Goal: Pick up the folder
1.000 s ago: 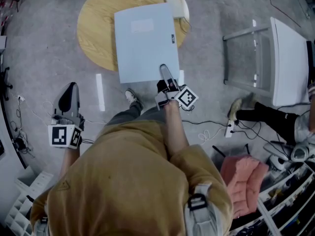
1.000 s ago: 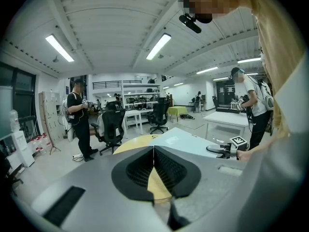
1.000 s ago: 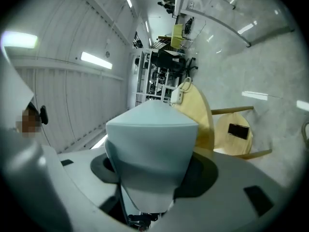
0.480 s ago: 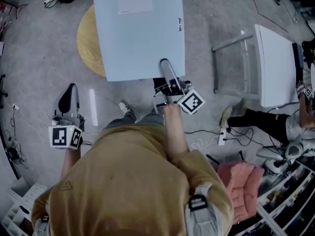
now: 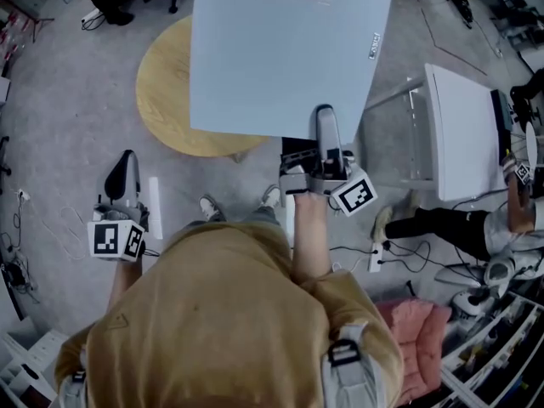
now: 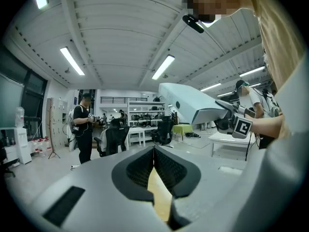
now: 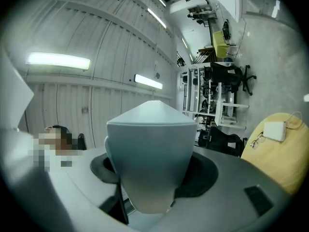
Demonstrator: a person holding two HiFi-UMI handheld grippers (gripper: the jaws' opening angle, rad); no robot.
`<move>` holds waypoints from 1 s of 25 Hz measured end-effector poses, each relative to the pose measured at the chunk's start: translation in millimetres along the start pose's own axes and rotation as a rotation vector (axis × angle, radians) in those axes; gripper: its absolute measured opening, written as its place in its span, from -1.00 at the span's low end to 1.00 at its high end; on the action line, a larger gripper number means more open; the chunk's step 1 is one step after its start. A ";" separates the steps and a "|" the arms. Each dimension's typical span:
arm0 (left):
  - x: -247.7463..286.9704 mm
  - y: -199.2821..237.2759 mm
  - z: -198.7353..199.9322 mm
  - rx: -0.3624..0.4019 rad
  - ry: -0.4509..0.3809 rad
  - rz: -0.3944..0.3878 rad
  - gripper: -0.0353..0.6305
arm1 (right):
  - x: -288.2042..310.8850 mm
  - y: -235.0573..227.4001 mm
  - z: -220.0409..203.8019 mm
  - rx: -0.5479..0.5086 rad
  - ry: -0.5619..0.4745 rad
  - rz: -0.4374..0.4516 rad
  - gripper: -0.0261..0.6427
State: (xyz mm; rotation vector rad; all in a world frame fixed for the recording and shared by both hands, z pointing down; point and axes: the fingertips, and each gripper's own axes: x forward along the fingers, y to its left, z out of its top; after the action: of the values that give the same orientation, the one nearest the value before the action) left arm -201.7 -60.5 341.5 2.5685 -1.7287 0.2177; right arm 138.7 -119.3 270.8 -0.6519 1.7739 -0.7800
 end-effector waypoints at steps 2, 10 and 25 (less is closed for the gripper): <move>2.2 -4.8 3.8 0.003 -0.006 0.002 -0.88 | 5.5 13.7 16.8 -0.041 -0.013 0.002 -0.12; 5.2 -5.2 16.9 0.010 -0.033 0.035 -0.88 | 30.0 75.0 69.0 -0.223 -0.060 0.071 -0.12; 15.8 -13.7 32.9 0.007 -0.068 0.076 -0.88 | 40.6 139.3 110.7 -0.413 -0.074 0.136 -0.12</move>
State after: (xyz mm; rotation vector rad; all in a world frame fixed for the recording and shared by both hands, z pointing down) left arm -180.1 -73.5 311.7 2.5465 -1.8539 0.1402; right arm 222.5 -82.3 112.9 -0.8078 1.9048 -0.2927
